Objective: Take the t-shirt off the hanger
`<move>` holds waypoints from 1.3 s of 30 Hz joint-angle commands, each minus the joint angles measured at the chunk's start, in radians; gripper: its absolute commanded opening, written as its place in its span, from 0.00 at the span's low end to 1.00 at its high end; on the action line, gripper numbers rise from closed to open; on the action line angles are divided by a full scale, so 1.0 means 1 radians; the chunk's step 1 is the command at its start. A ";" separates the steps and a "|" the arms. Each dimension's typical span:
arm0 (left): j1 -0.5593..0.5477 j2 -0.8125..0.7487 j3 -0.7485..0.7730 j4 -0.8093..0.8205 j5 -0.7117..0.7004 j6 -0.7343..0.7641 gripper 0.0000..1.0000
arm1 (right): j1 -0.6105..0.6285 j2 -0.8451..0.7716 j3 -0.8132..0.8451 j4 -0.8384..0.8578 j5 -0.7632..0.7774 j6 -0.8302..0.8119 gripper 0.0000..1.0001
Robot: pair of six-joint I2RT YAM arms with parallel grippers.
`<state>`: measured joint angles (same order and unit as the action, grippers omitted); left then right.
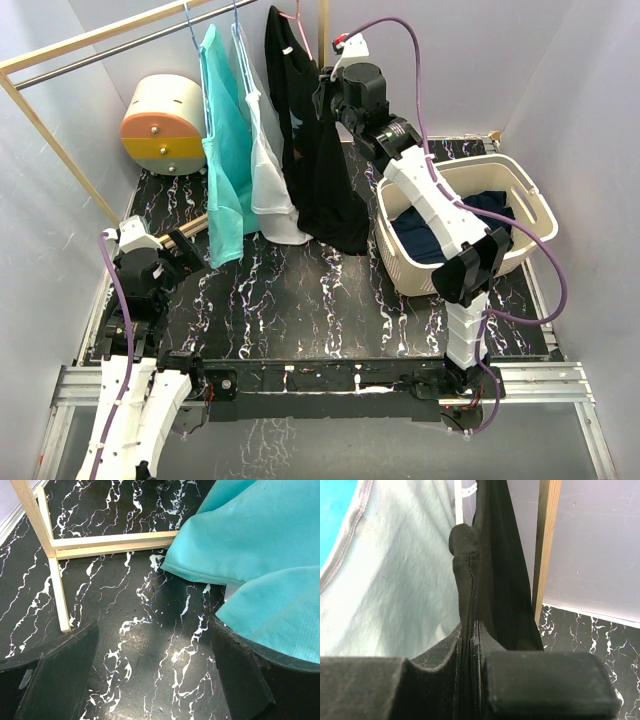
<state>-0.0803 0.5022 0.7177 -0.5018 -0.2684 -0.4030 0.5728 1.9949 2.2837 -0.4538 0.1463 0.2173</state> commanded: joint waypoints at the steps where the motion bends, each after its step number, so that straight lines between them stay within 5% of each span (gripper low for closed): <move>1: 0.004 -0.008 -0.007 0.018 0.016 0.015 0.91 | -0.006 -0.129 -0.057 0.230 -0.023 -0.044 0.08; 13: 0.004 -0.006 -0.008 0.025 0.031 0.009 0.90 | -0.007 -0.125 0.055 0.228 0.002 -0.088 0.08; 24: 0.003 0.005 -0.018 0.069 0.142 0.033 0.90 | -0.008 -0.388 -0.208 0.129 -0.033 -0.024 0.08; 30: 0.004 0.016 0.044 0.108 0.354 0.109 0.90 | -0.007 -0.636 -0.428 0.004 -0.174 0.014 0.08; 39: 0.004 0.079 0.456 0.164 0.755 0.048 0.86 | -0.007 -0.985 -0.600 -0.281 -0.406 0.044 0.08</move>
<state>-0.0803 0.5869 1.0214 -0.4442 0.2352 -0.3084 0.5667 1.0973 1.6737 -0.6518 -0.0917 0.2409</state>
